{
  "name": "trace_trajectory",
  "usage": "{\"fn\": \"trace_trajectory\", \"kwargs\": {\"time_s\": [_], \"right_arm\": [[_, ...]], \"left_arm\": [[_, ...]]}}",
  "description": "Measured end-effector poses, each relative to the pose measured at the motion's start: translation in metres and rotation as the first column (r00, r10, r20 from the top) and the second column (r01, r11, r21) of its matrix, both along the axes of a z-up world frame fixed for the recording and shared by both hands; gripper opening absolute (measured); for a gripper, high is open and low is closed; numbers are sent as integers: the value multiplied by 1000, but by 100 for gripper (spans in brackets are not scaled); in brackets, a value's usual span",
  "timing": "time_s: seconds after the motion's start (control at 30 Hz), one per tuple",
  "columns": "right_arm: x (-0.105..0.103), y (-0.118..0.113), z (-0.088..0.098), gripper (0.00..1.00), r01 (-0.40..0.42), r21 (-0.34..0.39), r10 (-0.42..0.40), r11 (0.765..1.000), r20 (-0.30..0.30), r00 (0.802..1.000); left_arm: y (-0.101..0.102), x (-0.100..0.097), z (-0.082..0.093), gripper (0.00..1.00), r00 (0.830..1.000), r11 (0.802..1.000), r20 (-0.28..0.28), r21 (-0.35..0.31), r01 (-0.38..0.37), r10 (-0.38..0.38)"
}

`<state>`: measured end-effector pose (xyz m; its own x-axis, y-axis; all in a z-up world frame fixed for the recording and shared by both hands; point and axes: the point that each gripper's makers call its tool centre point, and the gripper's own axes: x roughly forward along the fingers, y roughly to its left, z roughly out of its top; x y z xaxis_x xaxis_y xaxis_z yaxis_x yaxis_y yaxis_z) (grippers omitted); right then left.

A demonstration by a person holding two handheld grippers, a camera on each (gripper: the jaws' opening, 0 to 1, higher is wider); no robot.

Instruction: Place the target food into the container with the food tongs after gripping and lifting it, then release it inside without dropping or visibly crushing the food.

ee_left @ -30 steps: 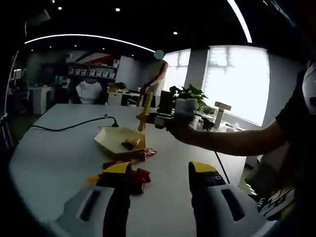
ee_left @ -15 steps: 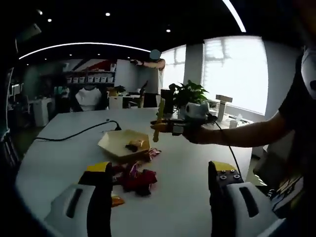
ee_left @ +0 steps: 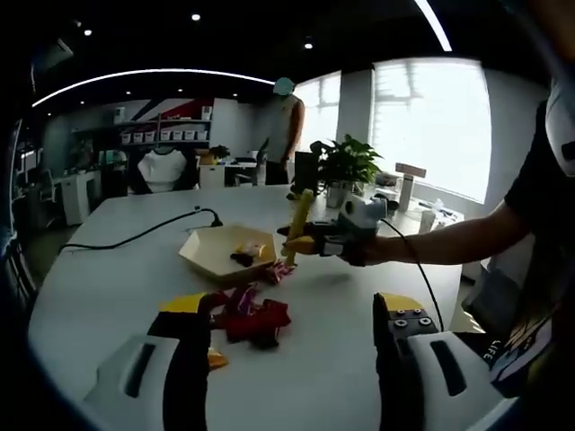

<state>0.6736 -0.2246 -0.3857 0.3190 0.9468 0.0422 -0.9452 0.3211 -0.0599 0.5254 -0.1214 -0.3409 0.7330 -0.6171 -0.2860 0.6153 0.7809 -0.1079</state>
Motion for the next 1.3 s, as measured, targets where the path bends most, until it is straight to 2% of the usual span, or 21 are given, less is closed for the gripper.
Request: {"fn": "trace_trajectory", "kwargs": {"time_s": [0.07, 0.17, 0.23, 0.47, 0.53, 0.67, 0.8, 0.97, 1.13, 1.23, 1.3], "right_arm": [[-1, 2, -3, 24, -18, -27, 19, 999, 43, 999], [-1, 6, -9, 24, -65, -46, 66, 997, 30, 997], [0, 4, -12, 24, -67, -54, 69, 996, 41, 997], [10, -5, -3, 24, -68, -35, 70, 997, 68, 995], [9, -4, -15, 24, -98, -114, 106, 989, 71, 992], [6, 1, -13, 24, -139, -99, 145, 985, 59, 988], [-10, 4, -19, 23, -213, -106, 216, 971, 18, 976], [-28, 1, -19, 23, -226, -128, 230, 966, 15, 973], [-49, -7, -19, 22, -197, -133, 198, 971, -4, 980], [-54, -10, -24, 22, -170, -160, 174, 972, 12, 985], [-55, -11, -24, 23, -149, -149, 150, 977, -1, 989]], "left_arm": [[1, 1, -2, 78, 1000, 1000, -8, 4, -3, 3], [0, 3, -7, 77, 1000, 1000, -24, 9, -4, 4], [0, 3, -8, 76, 1000, 1000, -28, 14, -3, 4], [0, 4, -6, 74, 1000, 1000, -26, 22, -7, 7], [0, 4, -7, 73, 1000, 1000, -27, 27, -5, 6], [-1, 4, -6, 72, 1000, 999, -22, 33, -4, 5], [-1, 3, -6, 72, 1000, 999, -25, 31, -9, 10], [-2, 1, -7, 71, 1000, 1000, -25, 31, -6, 7], [-3, 1, -9, 70, 1000, 1000, -26, 25, -3, 4], [-4, 2, -9, 70, 1000, 1000, -23, 22, 2, -1], [-5, 1, -9, 69, 1000, 1000, -24, 14, 5, -4]]}}
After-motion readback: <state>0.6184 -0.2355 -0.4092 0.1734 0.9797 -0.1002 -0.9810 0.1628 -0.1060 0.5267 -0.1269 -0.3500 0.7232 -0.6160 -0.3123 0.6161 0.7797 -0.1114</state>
